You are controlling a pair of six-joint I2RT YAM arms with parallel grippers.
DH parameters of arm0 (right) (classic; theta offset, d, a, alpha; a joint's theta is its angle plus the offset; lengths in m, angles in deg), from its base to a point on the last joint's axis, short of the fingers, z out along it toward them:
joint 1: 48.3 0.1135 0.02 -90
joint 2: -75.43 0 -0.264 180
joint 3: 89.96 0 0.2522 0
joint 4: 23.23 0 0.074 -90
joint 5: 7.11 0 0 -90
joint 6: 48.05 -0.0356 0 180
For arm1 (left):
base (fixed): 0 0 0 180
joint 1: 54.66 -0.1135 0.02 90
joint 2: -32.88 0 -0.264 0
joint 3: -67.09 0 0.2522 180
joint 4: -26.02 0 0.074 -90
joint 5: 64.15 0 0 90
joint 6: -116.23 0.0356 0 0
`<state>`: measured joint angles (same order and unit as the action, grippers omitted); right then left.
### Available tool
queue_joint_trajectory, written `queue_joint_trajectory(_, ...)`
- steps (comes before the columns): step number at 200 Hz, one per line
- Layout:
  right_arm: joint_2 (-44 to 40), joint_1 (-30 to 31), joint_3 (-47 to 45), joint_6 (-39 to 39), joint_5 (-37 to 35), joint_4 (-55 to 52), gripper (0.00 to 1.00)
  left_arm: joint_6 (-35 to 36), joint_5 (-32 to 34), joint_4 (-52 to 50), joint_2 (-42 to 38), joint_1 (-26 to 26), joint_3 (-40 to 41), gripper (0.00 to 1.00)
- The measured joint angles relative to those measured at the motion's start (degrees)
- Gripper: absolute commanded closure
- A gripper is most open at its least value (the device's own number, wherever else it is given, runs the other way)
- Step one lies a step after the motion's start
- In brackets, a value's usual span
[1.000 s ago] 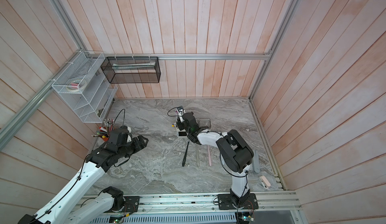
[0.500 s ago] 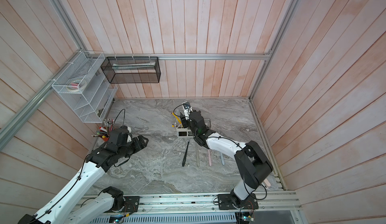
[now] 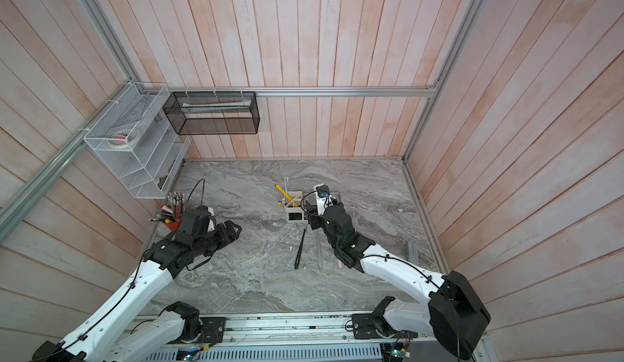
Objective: Place the toothbrush into the toothbrush holder
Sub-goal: Pick up the toothbrush from the center of the board.
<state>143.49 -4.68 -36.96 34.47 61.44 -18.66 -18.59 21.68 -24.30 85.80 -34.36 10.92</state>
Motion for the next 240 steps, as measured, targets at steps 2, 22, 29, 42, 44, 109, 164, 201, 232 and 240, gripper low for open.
queue_joint_trajectory(2,-0.15,0.04,0.13,-0.46,-0.55,-0.68,0.35,0.0,0.0,-0.02,-0.02,0.0,0.0,0.14)
queue_joint_trajectory(22,0.33,0.02,2.25,-6.64,-3.65,-9.97,0.35,0.0,0.07,-0.07,-0.15,0.0,0.0,0.13)
queue_joint_trajectory(29,1.03,-0.02,3.17,-8.92,-4.22,-13.55,0.35,0.0,0.09,-0.09,-0.15,0.0,0.0,0.13)
queue_joint_trajectory(42,2.19,-0.04,4.39,-13.4,-5.07,-20.35,0.35,0.0,0.13,-0.09,-0.07,0.0,0.0,0.13)
queue_joint_trajectory(44,2.32,-0.04,4.44,-14.03,-5.22,-21.38,0.35,0.0,0.13,-0.09,-0.02,0.0,0.0,0.13)
queue_joint_trajectory(109,3.58,-7.21,4.37,-22.4,-4.48,-36.89,0.38,-0.46,0.57,-0.63,3.3,0.13,0.0,0.12)
queue_joint_trajectory(164,12.22,-21.14,6.23,-22.27,-0.94,-42.56,0.46,-1.09,2.19,-1.4,3.65,1.68,0.0,0.12)
queue_joint_trajectory(201,17.0,-21.49,7.06,-20.74,-0.22,-44.02,0.46,-1.51,3.15,-1.57,4.04,3.5,0.0,0.12)
queue_joint_trajectory(232,17.99,-21.51,7.06,-20.33,0.13,-43.43,0.47,-1.62,3.13,-1.38,4.87,4.63,0.0,0.12)
queue_joint_trajectory(240,18.99,-21.55,7.13,-20.06,0.5,-43.25,0.47,-1.77,3.13,-1.16,5.14,4.85,0.0,0.12)
